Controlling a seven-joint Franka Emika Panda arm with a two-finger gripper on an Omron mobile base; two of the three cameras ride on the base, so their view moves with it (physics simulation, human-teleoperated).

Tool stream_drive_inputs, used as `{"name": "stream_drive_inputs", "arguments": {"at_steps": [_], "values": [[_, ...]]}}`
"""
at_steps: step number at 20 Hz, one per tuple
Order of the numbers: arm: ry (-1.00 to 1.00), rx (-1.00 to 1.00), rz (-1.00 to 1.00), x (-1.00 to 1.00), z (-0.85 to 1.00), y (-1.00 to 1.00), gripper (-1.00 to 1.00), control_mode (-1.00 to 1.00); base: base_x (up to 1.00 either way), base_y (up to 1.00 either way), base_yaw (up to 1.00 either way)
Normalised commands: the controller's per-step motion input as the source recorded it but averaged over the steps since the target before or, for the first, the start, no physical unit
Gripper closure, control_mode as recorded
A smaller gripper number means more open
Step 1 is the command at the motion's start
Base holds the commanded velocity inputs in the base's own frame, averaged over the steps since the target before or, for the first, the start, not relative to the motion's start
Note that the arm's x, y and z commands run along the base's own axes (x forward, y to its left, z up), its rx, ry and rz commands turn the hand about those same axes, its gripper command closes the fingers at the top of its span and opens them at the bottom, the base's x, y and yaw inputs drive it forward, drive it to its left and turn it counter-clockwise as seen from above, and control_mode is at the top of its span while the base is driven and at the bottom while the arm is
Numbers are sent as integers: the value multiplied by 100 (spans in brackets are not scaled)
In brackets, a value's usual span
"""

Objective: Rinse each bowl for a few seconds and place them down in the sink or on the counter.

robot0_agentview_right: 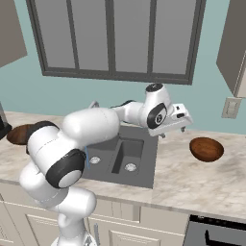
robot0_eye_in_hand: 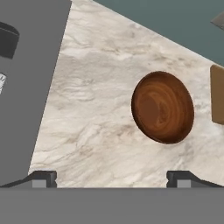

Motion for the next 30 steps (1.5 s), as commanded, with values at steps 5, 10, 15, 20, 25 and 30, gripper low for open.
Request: {"name": "stream_drive_inputs", "arguments": {"at_steps": [5,10,15,20,25,30], "values": [[-1,-1,5,1,-26,-16,-100,-100,0,0,0],[-6,0,6,11,-13,-16,-100,-100,0,0,0],[-4,0,6,15,-11,-17,-100,-100,0,0,0],[0,0,5,16,-18,-18,-100,-100,0,0,0],[0,0,5,12,-19,-22,-100,-100,0,0,0],[0,0,2,6,-12,-21,-100,-100,0,0,0]]}}
